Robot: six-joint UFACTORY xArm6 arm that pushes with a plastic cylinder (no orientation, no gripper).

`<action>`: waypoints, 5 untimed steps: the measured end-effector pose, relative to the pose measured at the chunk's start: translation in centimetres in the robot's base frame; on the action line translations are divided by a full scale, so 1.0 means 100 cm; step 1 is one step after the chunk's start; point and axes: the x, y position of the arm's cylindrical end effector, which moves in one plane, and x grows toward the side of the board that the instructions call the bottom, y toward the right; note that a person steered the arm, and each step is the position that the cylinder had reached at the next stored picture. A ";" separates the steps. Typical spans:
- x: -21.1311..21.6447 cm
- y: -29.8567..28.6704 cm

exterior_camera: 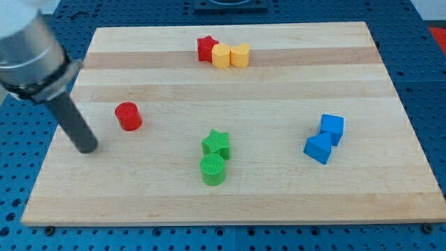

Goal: Slide the red circle a bit up

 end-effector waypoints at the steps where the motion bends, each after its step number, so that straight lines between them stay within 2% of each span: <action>1: -0.007 0.049; 2: -0.033 0.079; 3: -0.076 0.080; 4: -0.095 0.078; 5: -0.053 0.078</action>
